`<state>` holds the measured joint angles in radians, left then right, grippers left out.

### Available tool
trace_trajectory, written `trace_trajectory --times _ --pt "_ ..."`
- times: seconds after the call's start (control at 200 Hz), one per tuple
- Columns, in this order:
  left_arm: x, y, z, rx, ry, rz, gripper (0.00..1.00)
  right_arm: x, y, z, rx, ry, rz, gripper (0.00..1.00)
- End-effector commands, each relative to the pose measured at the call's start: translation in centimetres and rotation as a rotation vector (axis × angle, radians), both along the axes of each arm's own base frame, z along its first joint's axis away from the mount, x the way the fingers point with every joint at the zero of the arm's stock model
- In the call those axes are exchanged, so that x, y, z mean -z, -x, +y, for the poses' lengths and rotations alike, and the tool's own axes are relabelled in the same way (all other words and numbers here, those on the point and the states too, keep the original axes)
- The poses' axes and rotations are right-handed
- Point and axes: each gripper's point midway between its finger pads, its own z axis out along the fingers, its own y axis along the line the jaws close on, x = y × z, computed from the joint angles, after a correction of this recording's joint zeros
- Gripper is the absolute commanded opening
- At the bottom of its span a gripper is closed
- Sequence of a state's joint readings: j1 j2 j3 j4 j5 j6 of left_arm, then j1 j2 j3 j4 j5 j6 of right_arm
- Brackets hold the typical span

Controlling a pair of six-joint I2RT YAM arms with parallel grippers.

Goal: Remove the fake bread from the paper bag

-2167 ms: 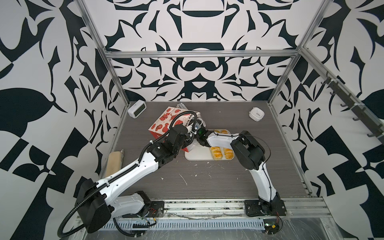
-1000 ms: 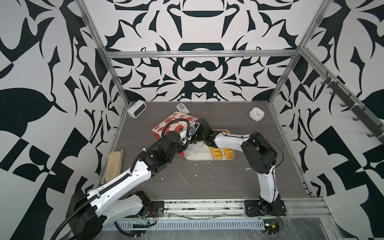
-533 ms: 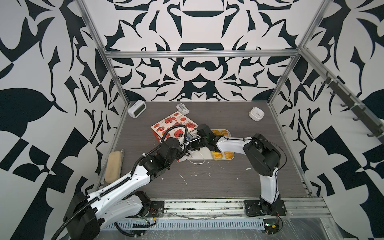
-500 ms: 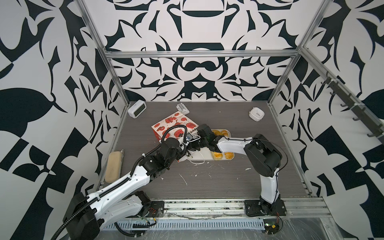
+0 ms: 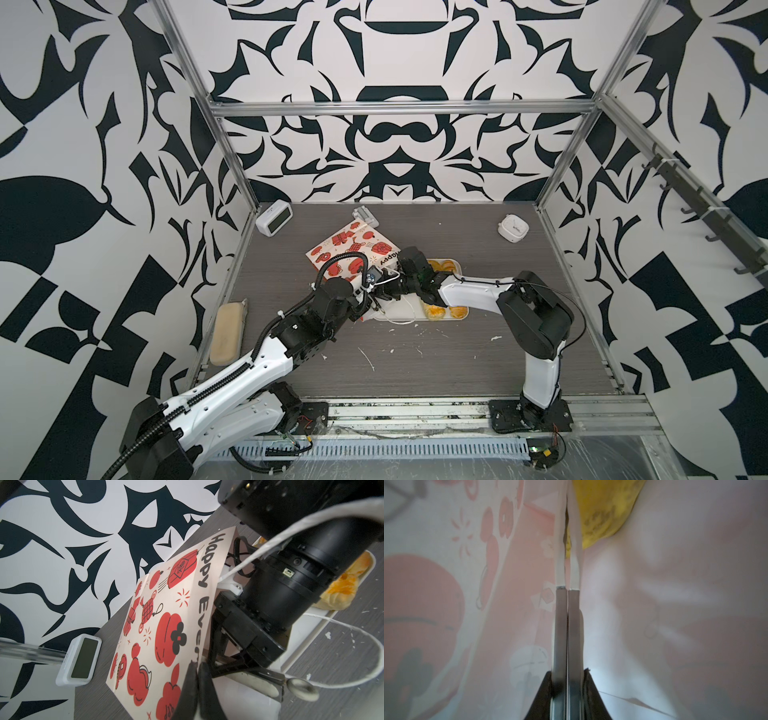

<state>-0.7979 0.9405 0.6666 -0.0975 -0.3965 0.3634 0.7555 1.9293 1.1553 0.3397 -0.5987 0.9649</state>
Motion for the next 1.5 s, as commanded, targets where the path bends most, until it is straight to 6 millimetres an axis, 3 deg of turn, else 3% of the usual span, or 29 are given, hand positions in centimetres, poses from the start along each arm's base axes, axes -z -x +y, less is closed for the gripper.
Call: trace_trajectory --times 0.0,0.075,0.445,0.775,1.495 --pt "1.6 0.2 0.3 -0.005 -0.034 0.042 0.00 -3.1 -1.4 0.7 0.028 -0.096 -0.058 0.12" --pt "1.7 0.2 0.3 -0.003 -0.035 0.045 0.00 -3.0 -1.3 0.7 0.026 -0.097 -0.051 0.20" --pt "1.7 0.6 0.7 -0.006 -0.032 0.051 0.00 -1.4 0.4 -0.4 0.030 -0.127 0.031 0.37" --pt "2.3 0.9 0.2 0.017 -0.031 0.086 0.00 -2.0 0.1 -0.5 0.081 -0.210 0.041 0.39" --pt "2.4 1.0 -0.4 0.038 -0.020 0.103 0.00 -2.6 -3.3 1.1 0.146 -0.263 -0.012 0.44"
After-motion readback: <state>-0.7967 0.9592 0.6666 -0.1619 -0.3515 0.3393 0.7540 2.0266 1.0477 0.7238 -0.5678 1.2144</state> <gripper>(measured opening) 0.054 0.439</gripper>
